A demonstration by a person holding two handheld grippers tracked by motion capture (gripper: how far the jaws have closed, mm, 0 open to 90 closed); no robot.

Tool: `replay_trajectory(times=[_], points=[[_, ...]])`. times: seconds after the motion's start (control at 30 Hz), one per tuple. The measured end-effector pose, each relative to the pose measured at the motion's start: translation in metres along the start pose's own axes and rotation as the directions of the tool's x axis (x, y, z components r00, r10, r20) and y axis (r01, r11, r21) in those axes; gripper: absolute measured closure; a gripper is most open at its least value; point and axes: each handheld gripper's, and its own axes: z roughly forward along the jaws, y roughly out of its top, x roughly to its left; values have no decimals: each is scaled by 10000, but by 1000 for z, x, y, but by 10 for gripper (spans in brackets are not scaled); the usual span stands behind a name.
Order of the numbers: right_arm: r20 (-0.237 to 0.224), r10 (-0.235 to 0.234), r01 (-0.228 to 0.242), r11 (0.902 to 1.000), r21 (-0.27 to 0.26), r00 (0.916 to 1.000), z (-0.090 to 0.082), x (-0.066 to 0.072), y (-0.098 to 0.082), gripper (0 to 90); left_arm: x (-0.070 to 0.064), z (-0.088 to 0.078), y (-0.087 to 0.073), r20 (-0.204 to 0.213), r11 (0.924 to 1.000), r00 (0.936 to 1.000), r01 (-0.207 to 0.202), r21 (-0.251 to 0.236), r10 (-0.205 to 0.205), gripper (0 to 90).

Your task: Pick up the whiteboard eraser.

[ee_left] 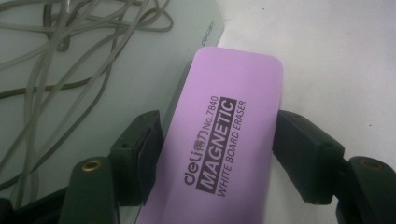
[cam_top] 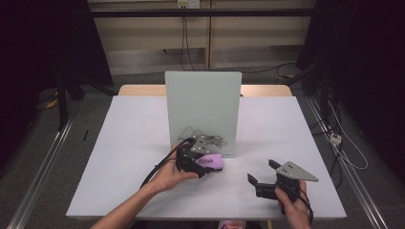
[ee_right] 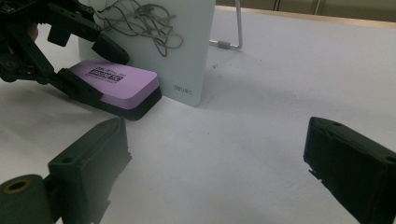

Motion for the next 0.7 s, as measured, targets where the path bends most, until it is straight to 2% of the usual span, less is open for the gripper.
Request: replay_trajectory(times=[0.03, 0.1, 0.13, 0.2, 0.33, 0.37, 0.4, 0.43, 0.5, 0.53, 0.6, 0.7], points=[[-15, -4, 4, 10000, -18, 10000, 0, 0, 0, 64, 0, 1, 0, -122, 10000, 9999, -15, -13, 14, 340], [2, -32, 32, 10000, -17, 10000, 0, 0, 0, 64, 1, 0, 1, 54, 10000, 10000, 4, 95, -4, 341], [-11, -15, 15, 10000, -21, 10000, 0, 0, 0, 64, 0, 1, 1, -37, 10000, 10000, 57, 58, -57, 341], [0, -15, 15, 10000, -25, 10000, 0, 0, 0, 64, 2, 1, 3, 122, 9989, 9998, -170, 428, 165, 343], [-18, -23, 23, 10000, -32, 10000, 0, 0, 0, 64, 3, 2, 7, 310, 9976, 9993, -245, 645, 226, 356], [-26, -21, 21, 10000, -35, 10000, 0, 0, 0, 64, 5, 1, 9, 366, 9949, 9984, -469, 894, 438, 363], [-27, -29, 29, 10000, -40, 10000, 0, 0, 0, 64, 5, 1, 9, 366, 9949, 9984, -469, 894, 438, 369], [-35, -23, 23, 10000, -35, 10000, 0, 0, 0, 64, 3, -3, 14, -315, 9838, 9968, -670, 1666, 733, 373], [-47, -46, 46, 10000, -49, 10000, 0, 0, 0, 64, 6, 0, 10, 510, 9931, 9975, -536, 1039, 485, 372], [-47, -46, 46, 10000, -49, 10000, 0, 0, 0, 64, 6, 1, 9, 551, 9947, 9975, -497, 896, 449, 372], [-34, -24, 24, 10000, -27, 10000, 0, -1, 0, 64, 6, 1, 9, 531, 9943, 9973, -549, 917, 502, 373], [-55, 1, -1, 10000, -32, 10000, 0, 0, 0, 64, 6, 3, 11, 594, 9918, 9969, -583, 1141, 518, 369]])
